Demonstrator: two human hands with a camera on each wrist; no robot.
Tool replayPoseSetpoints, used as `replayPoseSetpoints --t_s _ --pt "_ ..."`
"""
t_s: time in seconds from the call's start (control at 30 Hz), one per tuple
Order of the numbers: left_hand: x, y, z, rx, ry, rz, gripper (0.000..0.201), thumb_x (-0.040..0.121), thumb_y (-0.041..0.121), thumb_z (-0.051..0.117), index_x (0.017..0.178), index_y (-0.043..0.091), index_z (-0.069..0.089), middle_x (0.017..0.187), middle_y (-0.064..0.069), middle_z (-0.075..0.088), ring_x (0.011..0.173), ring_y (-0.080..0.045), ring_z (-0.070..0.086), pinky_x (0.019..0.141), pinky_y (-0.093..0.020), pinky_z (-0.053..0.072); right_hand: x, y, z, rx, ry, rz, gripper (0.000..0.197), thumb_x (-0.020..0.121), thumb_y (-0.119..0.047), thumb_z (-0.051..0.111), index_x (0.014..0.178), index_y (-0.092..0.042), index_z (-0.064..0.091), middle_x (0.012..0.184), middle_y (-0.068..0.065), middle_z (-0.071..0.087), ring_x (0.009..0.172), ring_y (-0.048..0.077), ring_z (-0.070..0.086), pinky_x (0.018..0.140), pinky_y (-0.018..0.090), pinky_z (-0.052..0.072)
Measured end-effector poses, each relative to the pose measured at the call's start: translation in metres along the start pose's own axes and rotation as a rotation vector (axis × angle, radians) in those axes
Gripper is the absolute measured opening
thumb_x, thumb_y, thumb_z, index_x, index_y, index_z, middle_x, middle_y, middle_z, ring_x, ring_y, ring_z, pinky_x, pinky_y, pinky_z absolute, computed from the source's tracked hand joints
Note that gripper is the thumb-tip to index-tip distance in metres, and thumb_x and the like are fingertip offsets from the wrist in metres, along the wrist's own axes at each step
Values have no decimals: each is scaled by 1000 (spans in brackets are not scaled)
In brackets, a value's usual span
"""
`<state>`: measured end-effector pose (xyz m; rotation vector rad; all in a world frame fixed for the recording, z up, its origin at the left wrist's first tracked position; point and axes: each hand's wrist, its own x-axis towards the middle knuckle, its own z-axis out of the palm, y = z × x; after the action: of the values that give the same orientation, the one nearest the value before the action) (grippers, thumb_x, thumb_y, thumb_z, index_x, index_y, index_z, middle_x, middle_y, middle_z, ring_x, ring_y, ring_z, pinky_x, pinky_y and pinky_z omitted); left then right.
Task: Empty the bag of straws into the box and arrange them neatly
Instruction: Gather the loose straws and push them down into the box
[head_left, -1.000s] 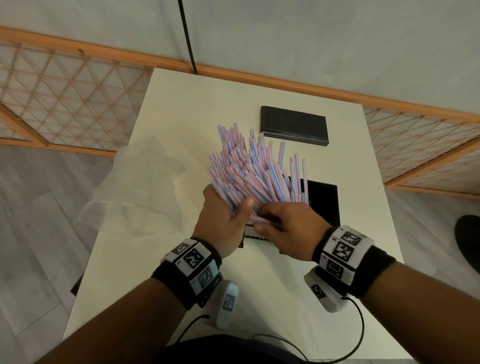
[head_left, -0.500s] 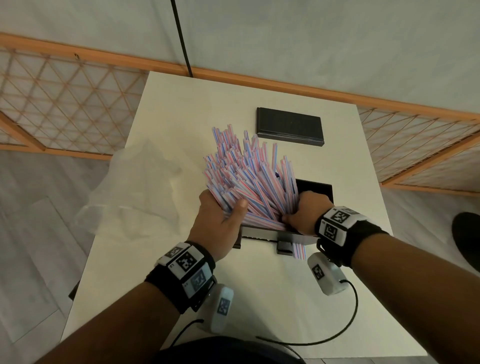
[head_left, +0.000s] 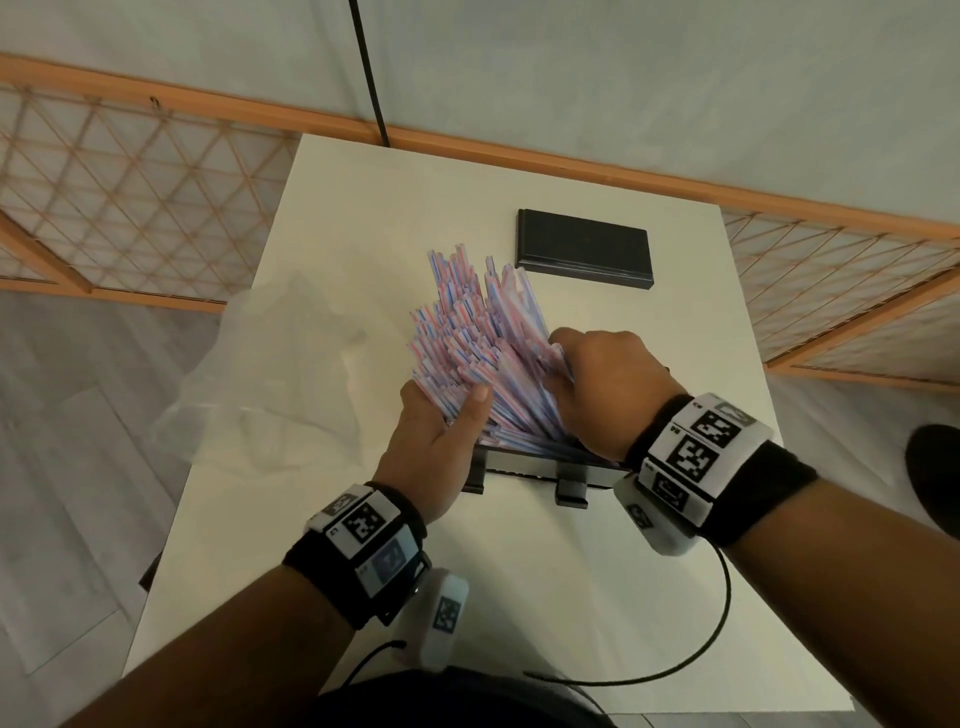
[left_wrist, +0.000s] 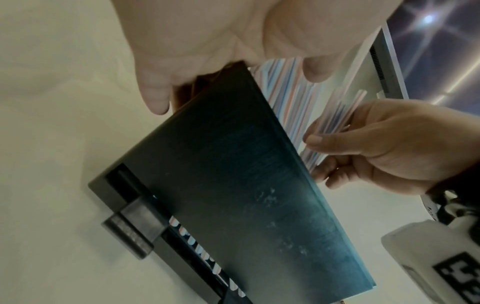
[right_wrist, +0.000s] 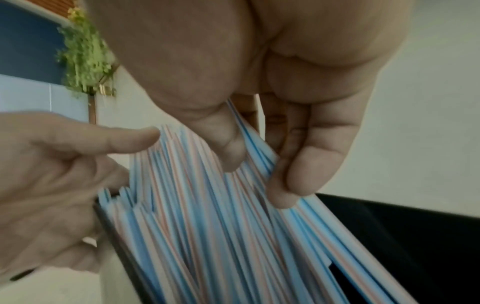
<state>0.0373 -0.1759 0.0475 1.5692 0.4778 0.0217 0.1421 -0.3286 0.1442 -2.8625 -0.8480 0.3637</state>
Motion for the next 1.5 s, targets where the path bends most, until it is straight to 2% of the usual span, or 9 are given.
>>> replayPoseSetpoints --t_s 0.23,0.37,0.6,0.77,0.93,1.1,1.27,1.37,1.5 --pt "-3 3 -1 -111 -24 -11 64 83 62 60 138 43 33 147 20 52 139 1 47 123 -36 33 -22 31 0 164 61 149 27 79 -23 72 101 -16 60 89 -1 66 77 22 59 69 25 39" --pt "-3 7 -3 -131 -28 2 73 73 55 63 140 40 38 142 19 56 135 -2 52 121 -39 38 -36 41 14 156 -101 195 18 80 -32 74 86 -19 62 79 -5 67 77 18 63 71 27 48" --pt "-4 12 -3 -108 -22 -9 80 73 55 63 146 29 41 142 13 58 134 -7 55 118 -43 41 -27 35 26 218 -148 139 32 73 -21 71 102 -20 58 95 -1 62 81 20 60 76 32 53" --pt "-6 12 -3 -115 -18 -43 78 73 55 64 144 29 43 139 14 61 132 -9 56 118 -48 41 -13 40 28 104 -199 80 39 69 -13 75 104 -27 67 97 0 57 88 22 58 79 31 48" --pt "-6 17 -3 -116 -22 -22 72 82 48 64 148 29 42 141 16 58 132 0 53 120 -38 39 -6 36 32 18 -152 -21 8 80 -29 73 85 -23 71 78 -2 52 80 24 57 66 27 33" --pt "-6 16 -3 -91 -41 -19 73 78 64 61 144 41 40 143 20 57 136 0 51 122 -37 36 4 40 19 112 62 166 36 82 -42 73 69 -21 47 68 -6 50 64 18 45 59 28 27" --pt "-6 17 -3 -34 -44 -10 61 80 66 59 136 51 41 144 20 55 136 2 50 121 -35 37 -4 35 25 83 -162 163 57 93 -53 55 54 -13 50 51 -2 48 51 13 45 50 27 31" --pt "-6 19 -7 -46 -27 -36 63 77 69 62 134 51 45 140 21 58 133 2 53 119 -35 39 -15 36 28 256 -311 77 49 96 -51 51 60 -17 55 55 -5 51 56 11 50 58 28 41" --pt "-1 22 -10 -87 48 -44 86 72 77 67 140 27 52 135 13 66 128 -4 60 117 -44 43 -18 33 26 292 -396 16 37 91 -57 55 91 -25 72 79 -5 71 75 9 64 78 31 54"
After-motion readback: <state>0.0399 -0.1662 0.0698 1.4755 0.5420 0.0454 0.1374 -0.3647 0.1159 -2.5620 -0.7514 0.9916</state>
